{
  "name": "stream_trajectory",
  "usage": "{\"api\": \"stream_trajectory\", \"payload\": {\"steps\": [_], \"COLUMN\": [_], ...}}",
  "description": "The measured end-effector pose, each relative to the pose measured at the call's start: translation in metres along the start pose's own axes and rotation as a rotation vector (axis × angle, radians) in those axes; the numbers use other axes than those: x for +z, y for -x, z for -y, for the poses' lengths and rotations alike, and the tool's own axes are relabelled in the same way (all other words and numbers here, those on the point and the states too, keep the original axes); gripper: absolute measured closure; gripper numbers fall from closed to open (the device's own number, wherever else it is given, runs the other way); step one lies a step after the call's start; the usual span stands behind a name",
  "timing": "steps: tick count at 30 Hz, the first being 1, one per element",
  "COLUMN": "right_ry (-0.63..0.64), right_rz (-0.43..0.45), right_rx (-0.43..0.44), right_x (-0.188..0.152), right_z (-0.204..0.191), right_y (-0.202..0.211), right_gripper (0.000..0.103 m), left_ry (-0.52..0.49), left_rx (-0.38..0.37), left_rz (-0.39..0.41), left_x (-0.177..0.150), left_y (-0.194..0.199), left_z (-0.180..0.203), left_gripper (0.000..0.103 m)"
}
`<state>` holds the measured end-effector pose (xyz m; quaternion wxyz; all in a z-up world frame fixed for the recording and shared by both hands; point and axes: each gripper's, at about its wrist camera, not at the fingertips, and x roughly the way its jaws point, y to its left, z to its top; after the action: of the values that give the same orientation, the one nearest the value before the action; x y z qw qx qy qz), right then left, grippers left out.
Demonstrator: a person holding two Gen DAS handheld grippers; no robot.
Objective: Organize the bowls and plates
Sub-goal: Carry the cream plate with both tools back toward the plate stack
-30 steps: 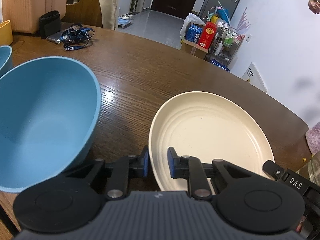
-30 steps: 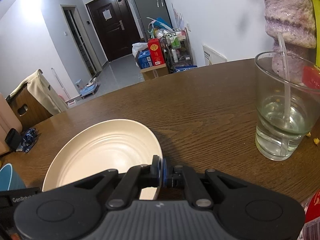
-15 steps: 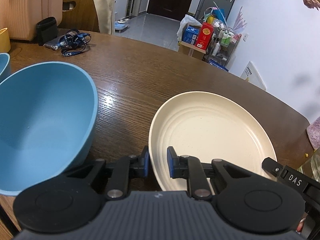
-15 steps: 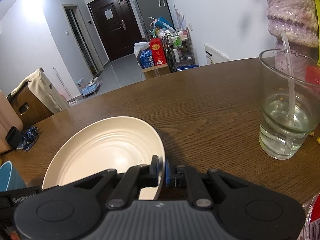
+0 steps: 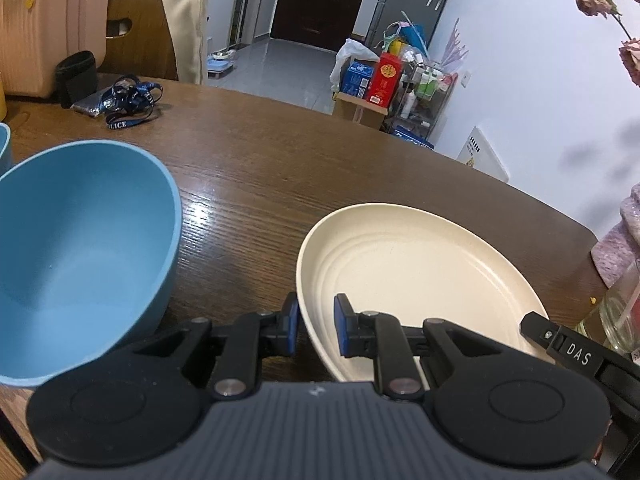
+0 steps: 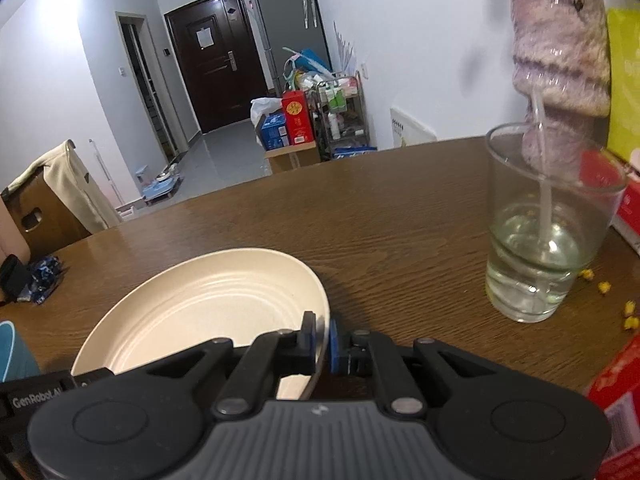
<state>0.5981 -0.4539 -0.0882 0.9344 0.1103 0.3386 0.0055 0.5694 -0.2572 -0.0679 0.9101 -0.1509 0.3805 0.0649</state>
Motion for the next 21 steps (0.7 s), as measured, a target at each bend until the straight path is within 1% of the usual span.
{"api": "stream_trajectory", "payload": {"steps": [5, 11, 21], "right_ry": [-0.007, -0.014, 0.003], "right_rz": [0.017, 0.048, 0.115], "right_rx": [-0.004, -0.014, -0.021], "right_x": [-0.001, -0.006, -0.012], "right_z": [0.003, 0.008, 0.0], "right_y": [0.008, 0.021, 0.049], "right_gripper": [0.096, 0.096, 0.096], "left_ry": [-0.004, -0.033, -0.046], "left_rx": [-0.025, -0.042, -0.057], "left_rz": [0.013, 0.058, 0.099], "left_x": [0.0, -0.003, -0.009], "left_y": [0.004, 0.016, 0.034], "left_z": [-0.002, 0.001, -0.007], "left_gripper": [0.085, 0.085, 0.085]}}
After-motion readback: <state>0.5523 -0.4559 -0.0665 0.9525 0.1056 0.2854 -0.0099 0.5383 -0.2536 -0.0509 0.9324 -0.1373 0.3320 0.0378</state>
